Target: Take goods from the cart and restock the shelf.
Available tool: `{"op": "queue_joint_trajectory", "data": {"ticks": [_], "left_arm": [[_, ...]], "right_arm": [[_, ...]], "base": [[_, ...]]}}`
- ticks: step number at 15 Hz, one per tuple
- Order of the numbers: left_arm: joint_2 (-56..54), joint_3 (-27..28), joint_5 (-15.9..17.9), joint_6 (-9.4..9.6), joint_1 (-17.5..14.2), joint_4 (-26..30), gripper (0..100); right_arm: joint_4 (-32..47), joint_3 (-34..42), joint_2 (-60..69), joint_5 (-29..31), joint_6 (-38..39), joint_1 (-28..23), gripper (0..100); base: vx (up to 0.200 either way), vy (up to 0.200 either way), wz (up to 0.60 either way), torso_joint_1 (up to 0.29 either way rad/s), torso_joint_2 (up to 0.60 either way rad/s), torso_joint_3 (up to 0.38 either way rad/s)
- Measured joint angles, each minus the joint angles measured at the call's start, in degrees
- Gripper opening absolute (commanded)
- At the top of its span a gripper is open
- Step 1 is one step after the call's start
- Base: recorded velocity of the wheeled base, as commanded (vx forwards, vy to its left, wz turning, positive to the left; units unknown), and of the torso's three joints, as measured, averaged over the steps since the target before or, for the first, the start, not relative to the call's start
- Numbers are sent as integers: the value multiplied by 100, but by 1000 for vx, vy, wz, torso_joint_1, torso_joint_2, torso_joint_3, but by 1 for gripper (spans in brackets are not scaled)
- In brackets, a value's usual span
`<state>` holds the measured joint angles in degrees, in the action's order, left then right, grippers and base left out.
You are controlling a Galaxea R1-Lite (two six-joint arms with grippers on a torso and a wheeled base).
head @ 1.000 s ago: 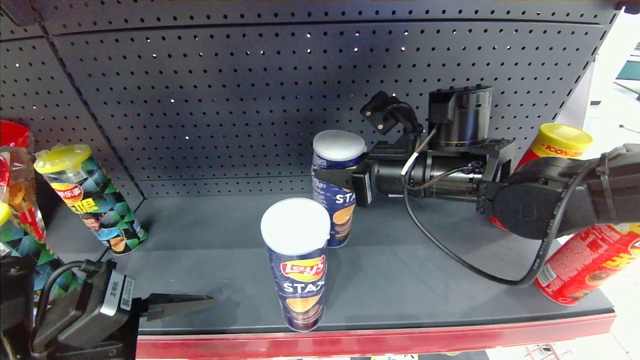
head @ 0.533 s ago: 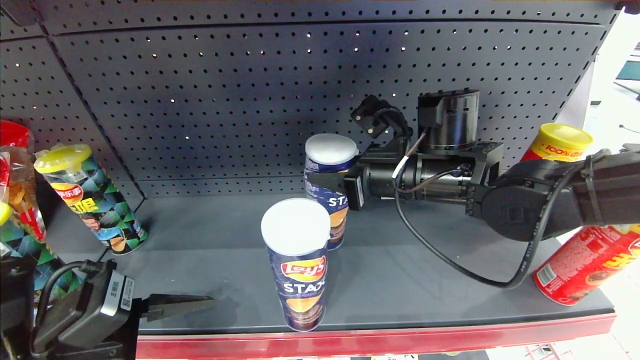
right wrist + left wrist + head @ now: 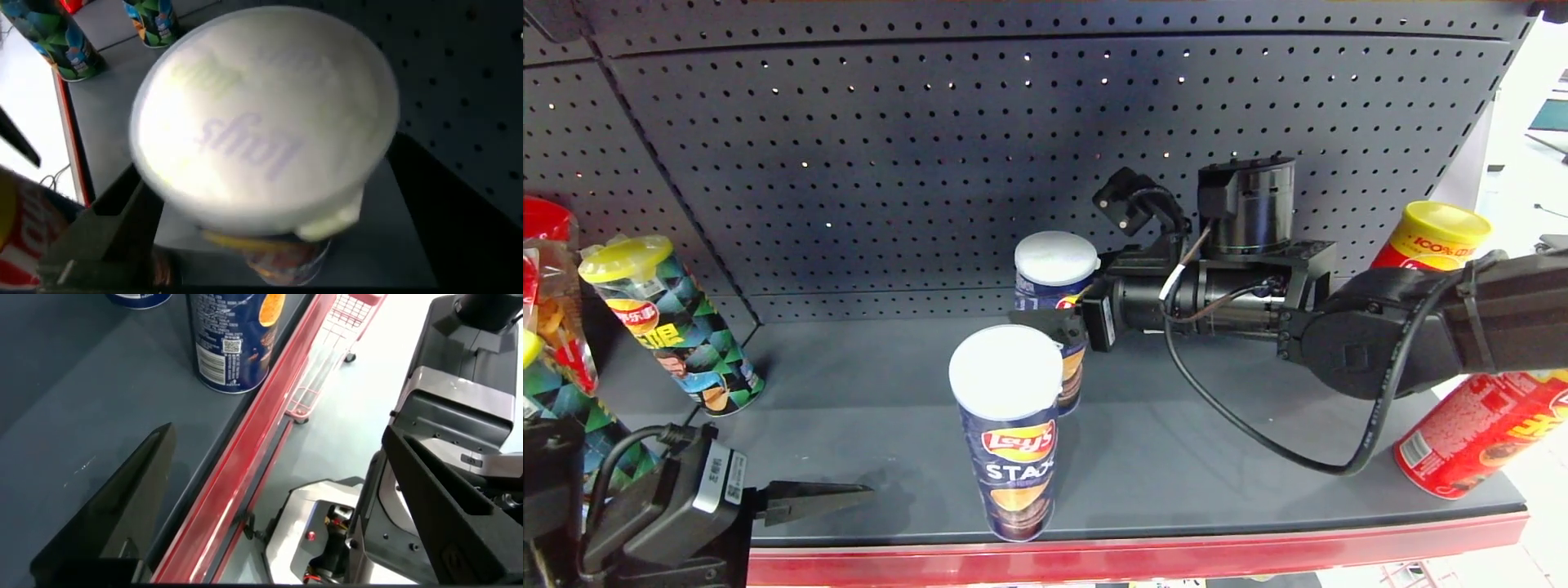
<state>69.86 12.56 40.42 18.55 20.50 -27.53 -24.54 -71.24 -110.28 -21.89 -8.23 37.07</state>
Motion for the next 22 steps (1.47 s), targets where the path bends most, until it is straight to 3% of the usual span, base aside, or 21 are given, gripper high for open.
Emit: {"op": "queue_joint_trajectory", "data": {"ticks": [6,10,16,22], "left_arm": [[124,63,-57,-121,-4,-9,100],[458,260,-532,-154,-4,-15,100],[1151,633,-886,-148,9,-24,100],[1936,1217,-1153,-143,46,-26,100]], "right_arm": [[5,945,675,132,93,-85,100],[5,1965,1513,261,106,-213,100],[11,3580,3288,323,82,-315,100],[78,4313,5001,881,101,-340,100]], "base": [[0,0,0,0,0,0],[0,0,0,0,0,0],[0,0,0,0,0,0],[0,0,0,0,0,0]]}}
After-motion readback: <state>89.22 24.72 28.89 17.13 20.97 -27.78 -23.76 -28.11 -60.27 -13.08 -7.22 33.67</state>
